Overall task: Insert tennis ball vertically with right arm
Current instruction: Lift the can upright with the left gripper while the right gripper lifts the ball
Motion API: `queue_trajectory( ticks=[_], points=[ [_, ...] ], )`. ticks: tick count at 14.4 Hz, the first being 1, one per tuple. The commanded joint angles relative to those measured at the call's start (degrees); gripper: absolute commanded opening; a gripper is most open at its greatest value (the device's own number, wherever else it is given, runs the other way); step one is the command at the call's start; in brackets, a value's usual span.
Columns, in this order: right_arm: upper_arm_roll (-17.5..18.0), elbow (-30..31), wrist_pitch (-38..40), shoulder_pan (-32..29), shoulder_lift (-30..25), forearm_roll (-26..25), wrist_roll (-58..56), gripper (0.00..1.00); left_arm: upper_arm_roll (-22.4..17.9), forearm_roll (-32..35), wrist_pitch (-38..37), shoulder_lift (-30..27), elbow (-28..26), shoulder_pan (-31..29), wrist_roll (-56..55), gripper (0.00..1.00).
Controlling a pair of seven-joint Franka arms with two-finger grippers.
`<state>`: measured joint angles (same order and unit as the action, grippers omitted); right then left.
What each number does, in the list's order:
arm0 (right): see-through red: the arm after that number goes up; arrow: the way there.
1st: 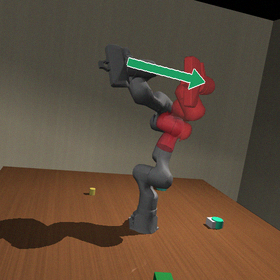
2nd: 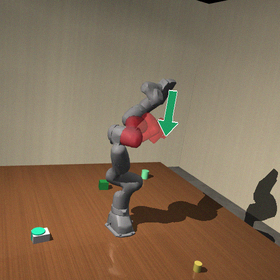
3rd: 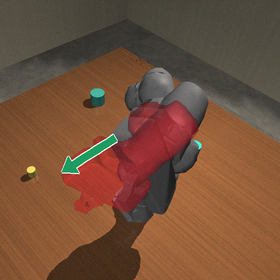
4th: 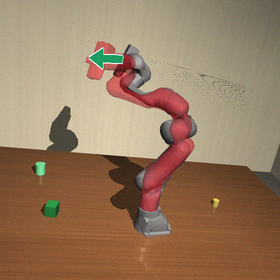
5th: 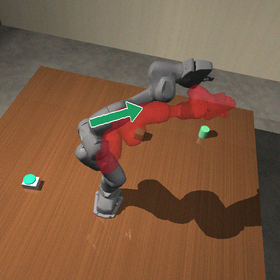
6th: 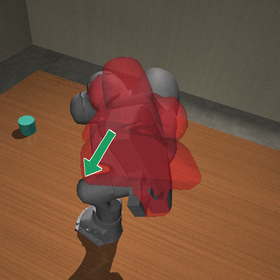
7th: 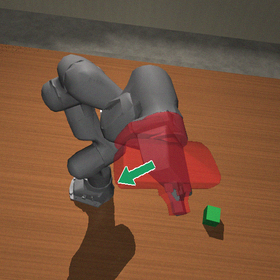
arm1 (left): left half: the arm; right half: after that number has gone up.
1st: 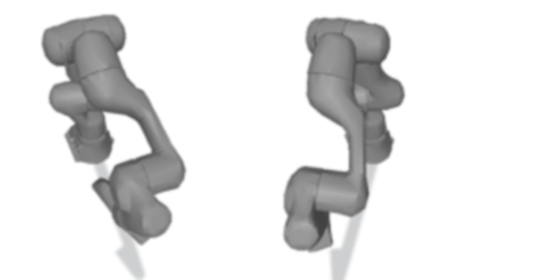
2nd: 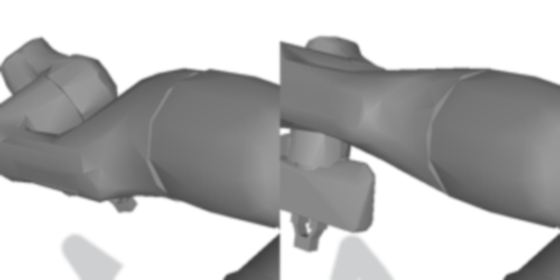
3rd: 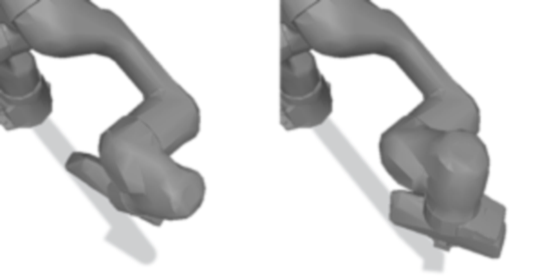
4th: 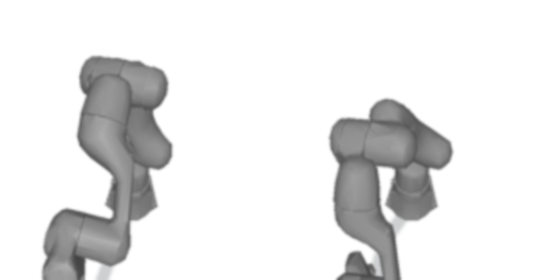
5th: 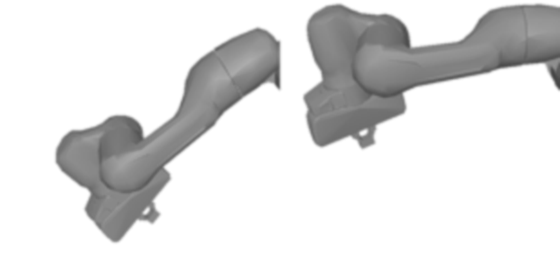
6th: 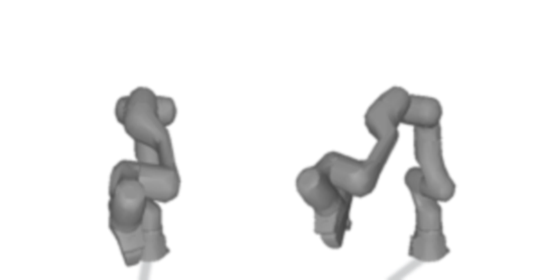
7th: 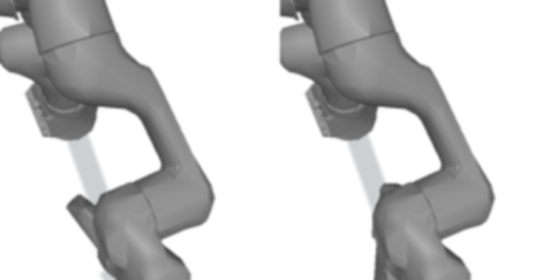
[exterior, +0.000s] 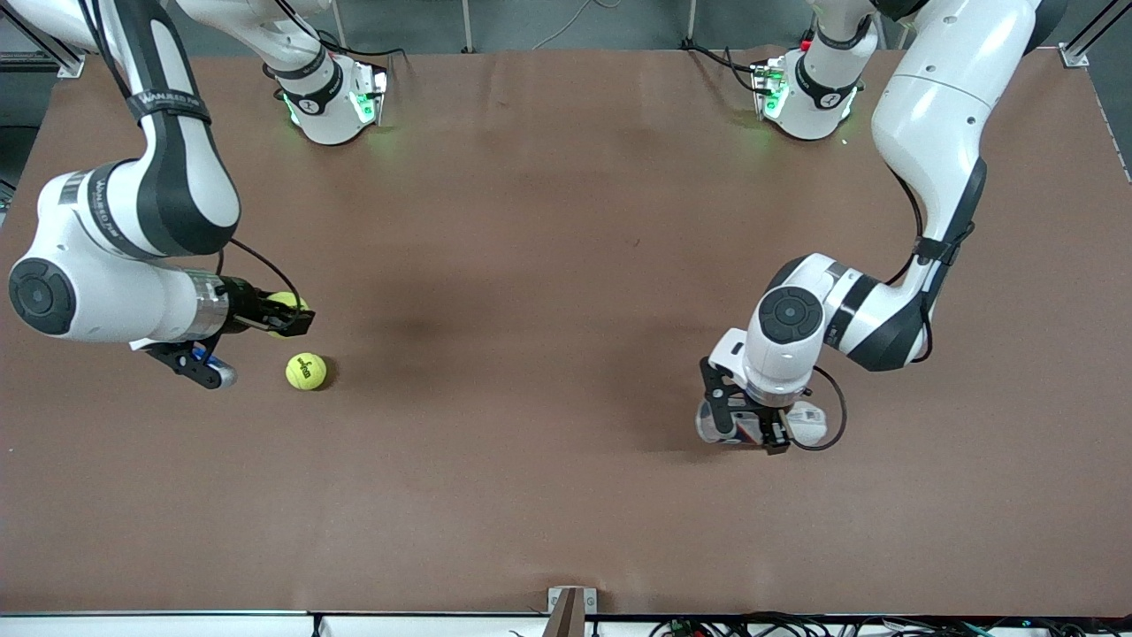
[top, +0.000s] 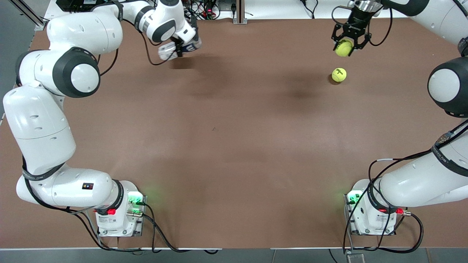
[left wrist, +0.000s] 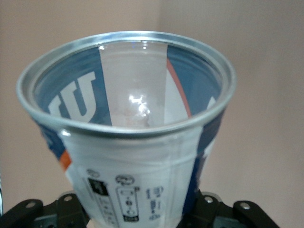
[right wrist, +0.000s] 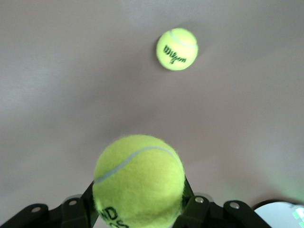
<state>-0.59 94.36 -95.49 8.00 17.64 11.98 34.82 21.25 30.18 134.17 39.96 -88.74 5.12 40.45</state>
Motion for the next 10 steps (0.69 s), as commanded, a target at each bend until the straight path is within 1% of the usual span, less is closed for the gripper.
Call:
queue_trajectory(
  ticks=[1,5,7,8,10],
  points=[
    [-0.29,-0.93,-0.57,2.45,-1.12,1.47,6.29,0.00,0.20,-8.62,7.13,0.72,0.24,1.81,-0.02,0.73],
    [-0.20,-2.68,-2.85,5.26,-0.95,1.64,17.00,0.00,0.20,-19.95,16.27,1.52,0.32,6.99,-0.19,0.73],
    [-0.29,-5.05,-3.12,6.50,-0.59,3.65,21.67,0.00,0.20,-26.81,23.64,2.48,-0.02,10.42,-0.19,0.73],
    [-0.29,-6.11,-3.29,6.94,-0.42,5.23,23.95,0.00,0.20,-29.37,26.46,3.01,-0.03,12.35,-0.19,0.73],
    [-0.29,-7.96,-4.34,8.78,0.11,5.95,28.35,0.00,0.29,-33.68,33.22,4.76,0.06,15.43,-0.28,0.73]
  ],
)
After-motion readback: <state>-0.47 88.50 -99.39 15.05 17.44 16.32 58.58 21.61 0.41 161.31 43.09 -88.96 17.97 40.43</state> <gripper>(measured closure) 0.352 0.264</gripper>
